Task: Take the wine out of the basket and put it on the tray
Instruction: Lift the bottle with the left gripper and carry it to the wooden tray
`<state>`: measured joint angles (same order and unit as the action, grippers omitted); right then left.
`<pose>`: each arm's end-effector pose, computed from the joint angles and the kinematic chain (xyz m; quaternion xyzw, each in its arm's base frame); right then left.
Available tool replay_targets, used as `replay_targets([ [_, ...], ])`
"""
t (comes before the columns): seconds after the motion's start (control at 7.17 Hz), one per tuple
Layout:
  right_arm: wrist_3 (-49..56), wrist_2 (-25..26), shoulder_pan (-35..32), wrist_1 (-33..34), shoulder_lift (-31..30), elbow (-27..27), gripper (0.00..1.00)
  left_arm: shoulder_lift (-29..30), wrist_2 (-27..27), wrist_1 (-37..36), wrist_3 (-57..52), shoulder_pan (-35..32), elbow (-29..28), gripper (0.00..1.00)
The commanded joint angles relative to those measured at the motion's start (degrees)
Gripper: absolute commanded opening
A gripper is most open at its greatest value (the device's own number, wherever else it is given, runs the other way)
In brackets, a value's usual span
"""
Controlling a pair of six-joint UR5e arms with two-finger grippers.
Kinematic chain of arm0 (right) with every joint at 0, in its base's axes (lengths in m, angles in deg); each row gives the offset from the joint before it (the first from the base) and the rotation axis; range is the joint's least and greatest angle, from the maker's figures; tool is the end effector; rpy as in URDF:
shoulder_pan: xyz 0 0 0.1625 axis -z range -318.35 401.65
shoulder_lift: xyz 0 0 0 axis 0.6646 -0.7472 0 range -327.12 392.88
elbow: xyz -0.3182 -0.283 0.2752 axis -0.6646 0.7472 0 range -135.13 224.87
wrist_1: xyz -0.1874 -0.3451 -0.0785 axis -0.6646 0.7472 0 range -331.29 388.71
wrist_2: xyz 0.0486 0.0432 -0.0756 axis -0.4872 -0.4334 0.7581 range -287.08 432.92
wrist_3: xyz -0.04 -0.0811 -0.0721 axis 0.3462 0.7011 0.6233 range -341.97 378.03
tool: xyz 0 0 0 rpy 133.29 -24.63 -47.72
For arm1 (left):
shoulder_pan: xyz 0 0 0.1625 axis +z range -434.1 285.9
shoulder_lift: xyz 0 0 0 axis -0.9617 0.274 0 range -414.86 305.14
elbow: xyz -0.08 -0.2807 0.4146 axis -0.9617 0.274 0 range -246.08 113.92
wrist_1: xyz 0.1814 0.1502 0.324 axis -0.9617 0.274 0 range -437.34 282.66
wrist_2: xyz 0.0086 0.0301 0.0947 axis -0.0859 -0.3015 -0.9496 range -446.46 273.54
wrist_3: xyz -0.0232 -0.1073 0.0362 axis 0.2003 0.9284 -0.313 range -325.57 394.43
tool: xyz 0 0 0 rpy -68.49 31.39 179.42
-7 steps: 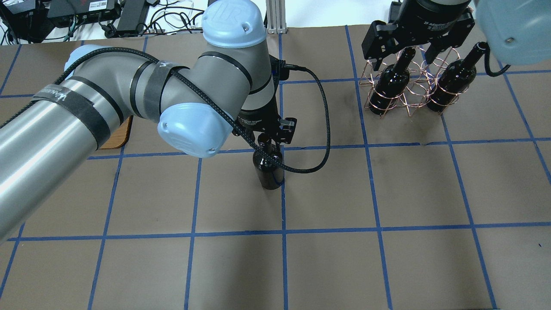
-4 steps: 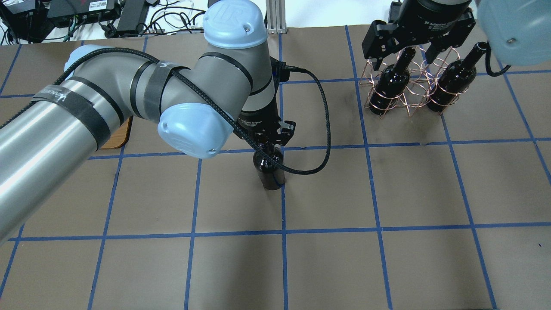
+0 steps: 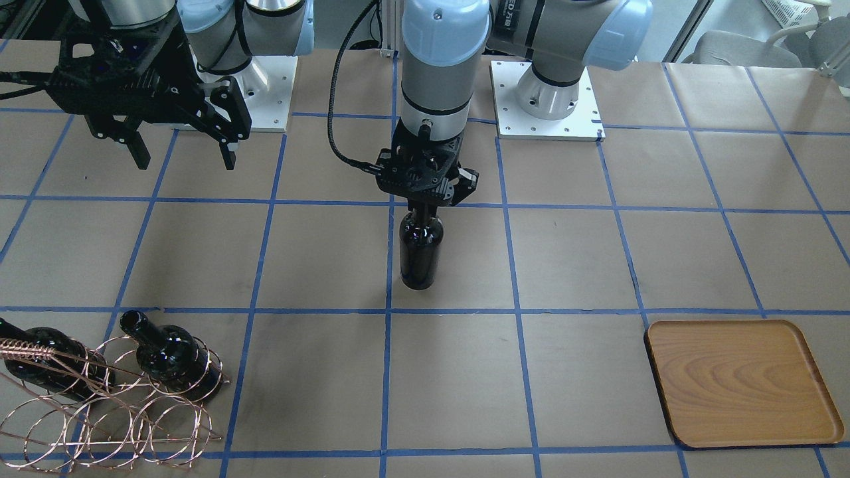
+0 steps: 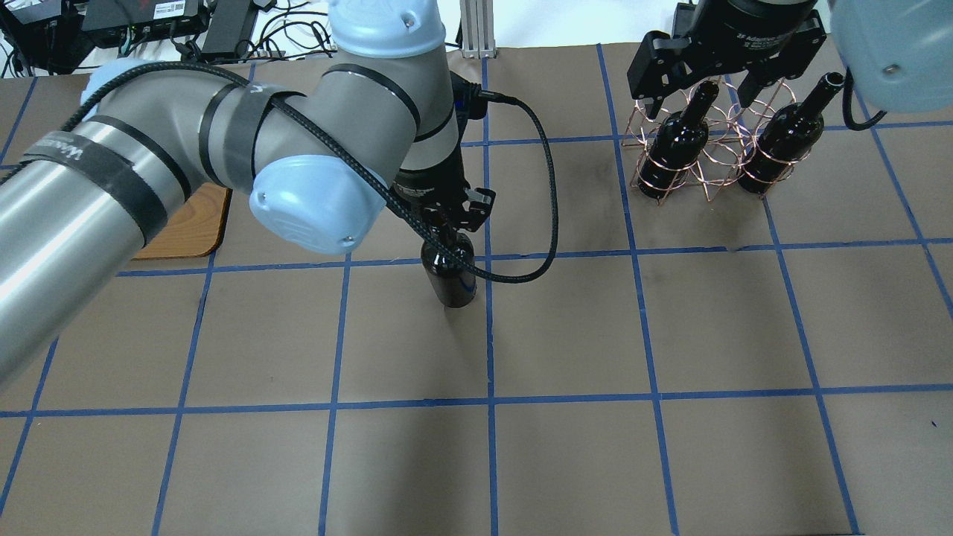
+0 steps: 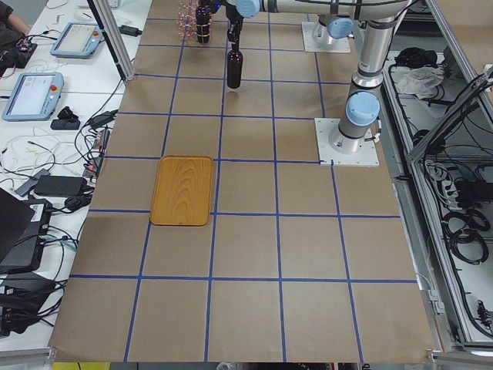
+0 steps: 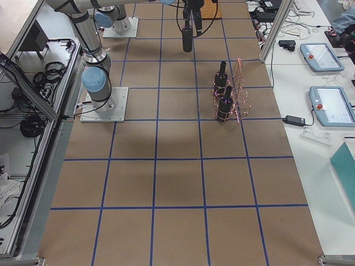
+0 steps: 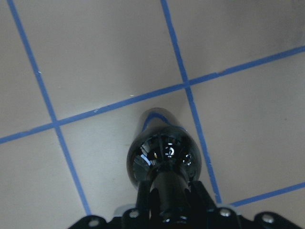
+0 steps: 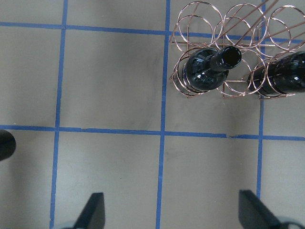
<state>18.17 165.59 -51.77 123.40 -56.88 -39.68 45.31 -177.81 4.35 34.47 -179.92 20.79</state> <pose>0.1573 -0.4879 0.6071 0.0289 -0.9956 0.0869 0.0208 -0.2802 -0.5096 0.5020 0.1371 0.9904 -0.0128 0.0101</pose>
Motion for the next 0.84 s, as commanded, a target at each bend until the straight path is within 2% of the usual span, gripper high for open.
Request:
replay_targets([
  [0.0, -0.05, 0.05, 0.00, -0.04, -0.06, 0.01, 1.00, 0.47, -0.41, 4.70, -10.53, 11.98, -7.56, 0.00],
  [0.28, -0.05, 0.05, -0.09, -0.04, -0.06, 0.01, 1.00, 1.08, 0.12, 4.88, -22.23, 24.38, -9.16, 0.00],
  [0.7, -0.05, 0.05, 0.00, -0.04, -0.06, 0.01, 1.00, 6.34, -0.41, 3.04, -35.95, 37.58, -14.60, 0.00],
])
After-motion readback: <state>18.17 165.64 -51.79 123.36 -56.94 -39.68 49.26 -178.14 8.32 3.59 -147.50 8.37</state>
